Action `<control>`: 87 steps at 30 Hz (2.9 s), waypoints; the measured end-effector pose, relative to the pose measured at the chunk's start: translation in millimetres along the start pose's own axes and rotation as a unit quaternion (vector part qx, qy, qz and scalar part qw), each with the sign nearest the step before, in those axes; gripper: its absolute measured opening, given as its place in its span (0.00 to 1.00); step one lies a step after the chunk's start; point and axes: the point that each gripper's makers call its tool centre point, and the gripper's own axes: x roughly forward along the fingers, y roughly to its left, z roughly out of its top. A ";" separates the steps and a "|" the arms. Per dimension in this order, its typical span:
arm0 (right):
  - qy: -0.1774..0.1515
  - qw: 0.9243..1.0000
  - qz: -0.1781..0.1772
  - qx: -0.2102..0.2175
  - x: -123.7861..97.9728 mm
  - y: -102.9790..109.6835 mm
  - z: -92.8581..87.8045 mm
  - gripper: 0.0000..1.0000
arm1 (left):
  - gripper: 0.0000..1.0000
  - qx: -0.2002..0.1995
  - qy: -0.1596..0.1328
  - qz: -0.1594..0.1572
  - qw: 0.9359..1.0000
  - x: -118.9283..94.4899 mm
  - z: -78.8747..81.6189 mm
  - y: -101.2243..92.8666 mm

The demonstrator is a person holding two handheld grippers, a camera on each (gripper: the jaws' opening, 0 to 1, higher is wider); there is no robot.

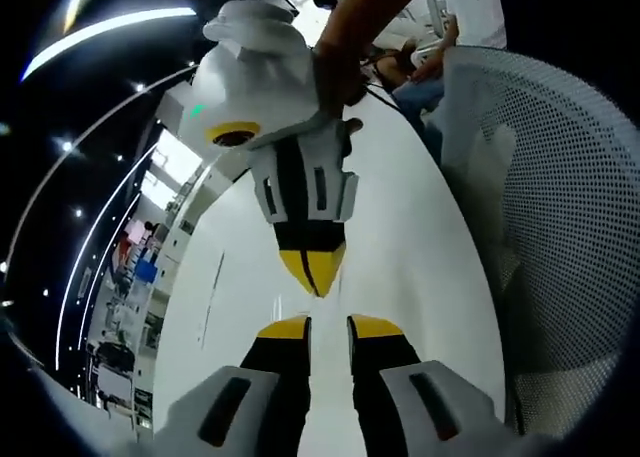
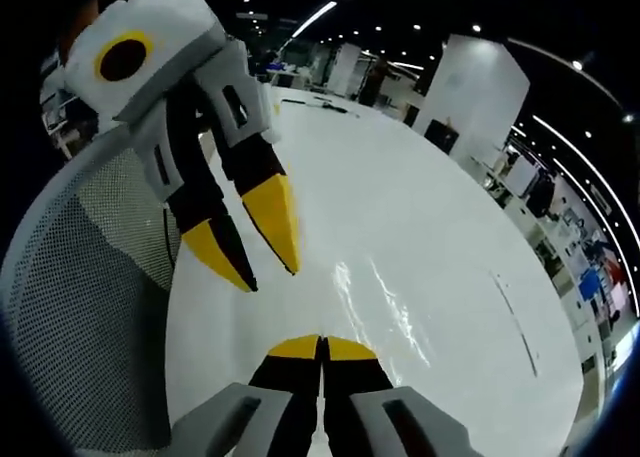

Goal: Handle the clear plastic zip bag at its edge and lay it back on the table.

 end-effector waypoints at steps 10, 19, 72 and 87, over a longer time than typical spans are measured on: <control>-0.010 1.000 0.001 0.029 -4.6 -1.5 8.1 0.00 | 0.07 0.045 0.040 -0.006 0.998 16.3 -9.3 -4.2; -0.029 0.998 -0.024 0.044 -15.3 -12.6 20.1 0.00 | 0.00 0.056 0.060 0.001 0.997 16.3 -19.0 -5.4; 0.012 0.993 -0.119 0.004 -8.8 -24.0 -4.2 0.00 | 0.21 -0.224 -0.077 0.098 0.967 -30.8 12.8 43.6; 0.020 0.991 -0.121 -0.046 20.1 -20.0 -12.9 0.00 | 0.34 -0.351 -0.037 0.157 0.922 -78.6 -71.9 38.6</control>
